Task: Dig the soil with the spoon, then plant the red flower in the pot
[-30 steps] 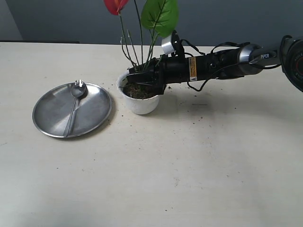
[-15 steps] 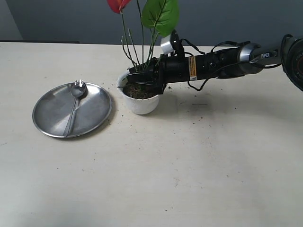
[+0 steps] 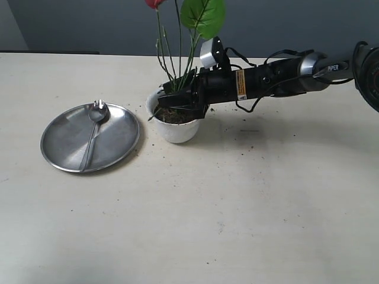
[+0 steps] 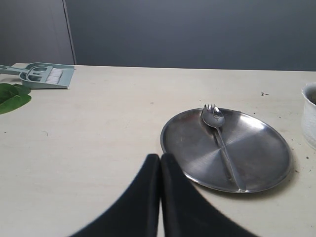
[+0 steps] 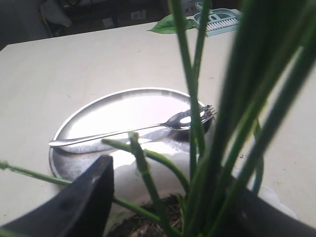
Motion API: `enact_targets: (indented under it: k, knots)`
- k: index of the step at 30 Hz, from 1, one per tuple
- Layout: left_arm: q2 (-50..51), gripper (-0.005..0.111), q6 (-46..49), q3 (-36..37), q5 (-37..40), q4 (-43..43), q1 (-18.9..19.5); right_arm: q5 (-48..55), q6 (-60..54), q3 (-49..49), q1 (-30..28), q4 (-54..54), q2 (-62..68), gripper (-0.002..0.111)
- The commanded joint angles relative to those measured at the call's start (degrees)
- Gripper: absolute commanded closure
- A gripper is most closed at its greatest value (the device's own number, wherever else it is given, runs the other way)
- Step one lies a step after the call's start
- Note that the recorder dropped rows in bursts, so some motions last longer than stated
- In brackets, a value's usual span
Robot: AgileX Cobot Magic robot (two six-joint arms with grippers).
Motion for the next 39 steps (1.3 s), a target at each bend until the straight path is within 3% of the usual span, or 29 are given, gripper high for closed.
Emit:
enact_targets:
  k: [1,39]
  knots:
    - [-0.3,0.106,0.0,0.3,-0.3,-0.2,-0.1,8.9,0.5,1.6,-0.2,-9.6,1.0,0.058]
    - [-0.3,0.106,0.0,0.3,-0.3,-0.2,-0.1,16.9,0.6,1.6,-0.3,-10.3,-4.0,0.058]
